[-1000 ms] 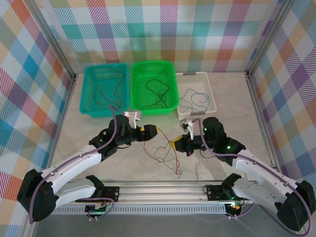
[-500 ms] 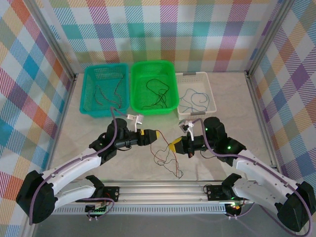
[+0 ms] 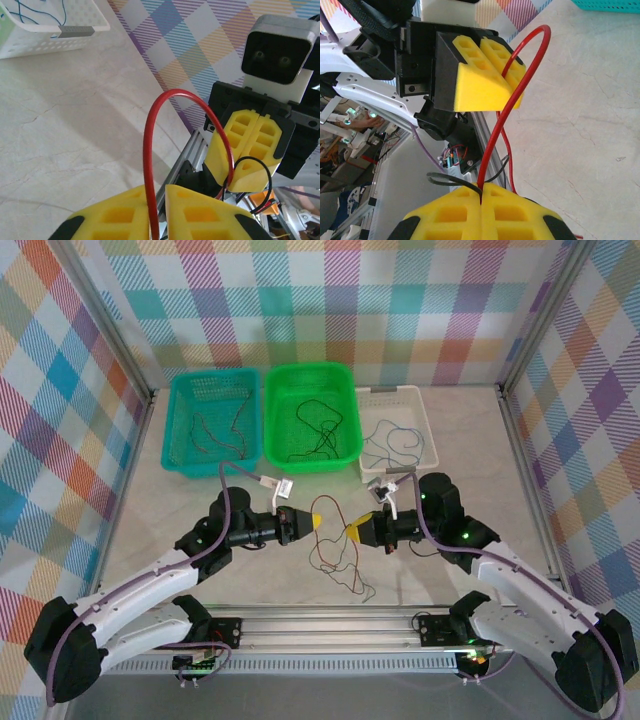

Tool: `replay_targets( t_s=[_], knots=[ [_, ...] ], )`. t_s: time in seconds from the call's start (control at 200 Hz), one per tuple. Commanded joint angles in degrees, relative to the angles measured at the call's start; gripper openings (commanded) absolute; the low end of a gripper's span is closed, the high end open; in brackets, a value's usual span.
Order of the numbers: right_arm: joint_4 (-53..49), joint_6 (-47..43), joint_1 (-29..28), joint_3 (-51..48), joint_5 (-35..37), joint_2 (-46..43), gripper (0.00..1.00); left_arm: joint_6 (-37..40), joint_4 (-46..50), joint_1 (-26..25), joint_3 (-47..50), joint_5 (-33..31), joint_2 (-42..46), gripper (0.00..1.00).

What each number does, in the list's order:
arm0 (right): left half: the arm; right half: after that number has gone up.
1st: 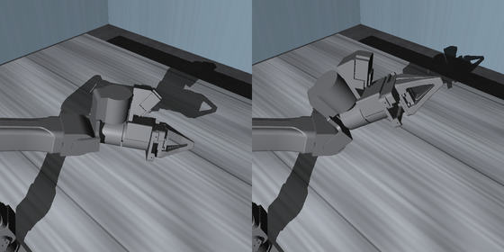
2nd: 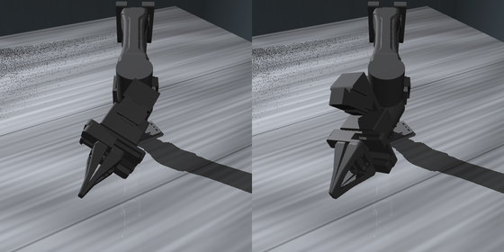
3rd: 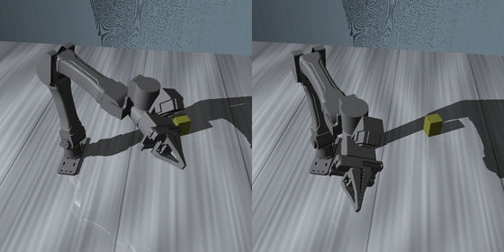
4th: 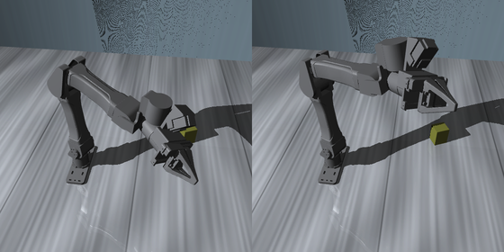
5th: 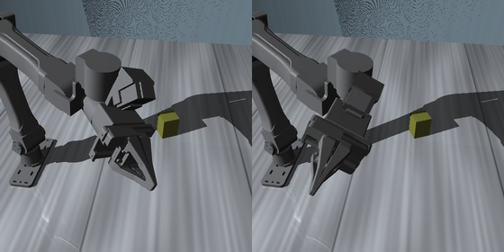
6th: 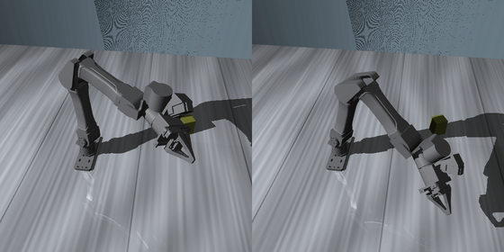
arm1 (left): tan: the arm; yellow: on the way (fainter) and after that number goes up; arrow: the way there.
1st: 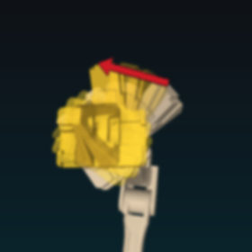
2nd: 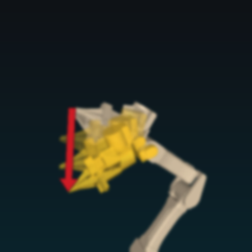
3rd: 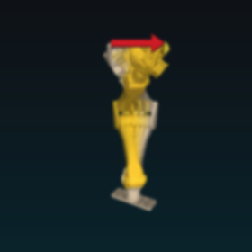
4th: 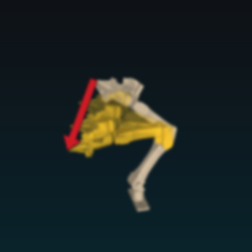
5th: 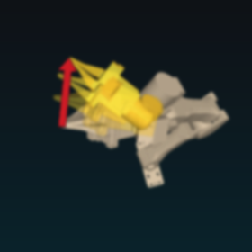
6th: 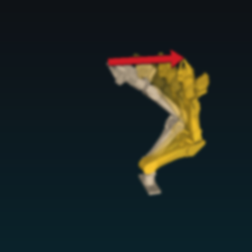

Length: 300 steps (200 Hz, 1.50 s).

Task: Untangle the cables
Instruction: Untie the cable.

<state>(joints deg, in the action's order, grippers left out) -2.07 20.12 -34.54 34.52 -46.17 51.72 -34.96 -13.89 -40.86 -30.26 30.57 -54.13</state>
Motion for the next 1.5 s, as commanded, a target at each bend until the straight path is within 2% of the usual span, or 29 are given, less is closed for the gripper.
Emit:
replay_targets(
  t_s=[0.0, 0.025, 0.165, 0.235, 0.37, 0.485, 0.665, 0.72, 0.89, 0.995, 1.145, 1.315, 1.495],
  knots=[
    [1.7, 0.0, 0.2, -0.3, -1.3, 0.0, 0.00, 0.8, -1.9, -0.6, -0.2, 0.0, 1.5, 0.07],
    [1.6, 0.0, 0.3, -0.3, -1.1, 0.0, 0.00, 0.9, -1.9, -0.6, -0.2, -0.2, 1.7, 0.00],
    [0.6, -0.2, 0.4, -0.5, 1.1, -0.1, 0.00, 1.8, 1.5, -0.5, -0.9, -4.5, 3.4, 0.00],
    [-0.3, -0.5, 0.4, -0.9, 4.1, -0.1, 0.00, 2.3, 6.8, -0.6, -2.3, -10.9, 5.3, 0.00],
    [-1.2, -0.7, 0.4, -2.4, 10.5, 0.0, 0.00, 2.3, 18.6, -0.2, -8.0, -27.9, 7.6, 0.00],
    [-0.9, -0.3, 0.4, -3.3, 13.9, 0.7, 0.23, 2.7, 24.5, 0.8, -13.7, -34.8, 6.2, 0.00],
    [-0.5, 0.0, 0.4, -3.5, 16.8, 1.4, 0.45, 3.4, 31.1, 3.8, -23.8, -38.7, -0.8, 0.00],
    [-0.6, 0.0, 0.4, -3.5, 17.4, 1.5, 0.50, 3.9, 32.6, 5.4, -26.7, -39.0, -2.5, 0.00],
    [3.5, 1.8, 0.4, -4.9, 17.5, 4.1, 0.56, 5.7, 35.7, 9.2, -36.4, -39.0, -7.4, 0.00],
    [6.5, 2.6, 0.2, -5.1, 19.4, 8.1, 0.60, 6.0, 37.2, 12.0, -41.6, -34.8, -9.7, 0.00],
    [11.9, 1.3, -2.8, -2.4, 21.7, 14.9, 0.63, 6.3, 40.3, 12.4, -47.0, -32.3, -11.0, 0.00],
    [17.7, -1.9, -8.1, 4.7, 28.6, 25.1, 0.65, 4.0, 42.9, 12.4, -50.3, -28.6, -11.0, 0.00],
    [26.0, -3.8, -10.5, 11.7, 35.0, 36.1, 0.66, 1.4, 44.2, 12.4, -52.1, -25.8, -10.1, 0.00]
  ],
)
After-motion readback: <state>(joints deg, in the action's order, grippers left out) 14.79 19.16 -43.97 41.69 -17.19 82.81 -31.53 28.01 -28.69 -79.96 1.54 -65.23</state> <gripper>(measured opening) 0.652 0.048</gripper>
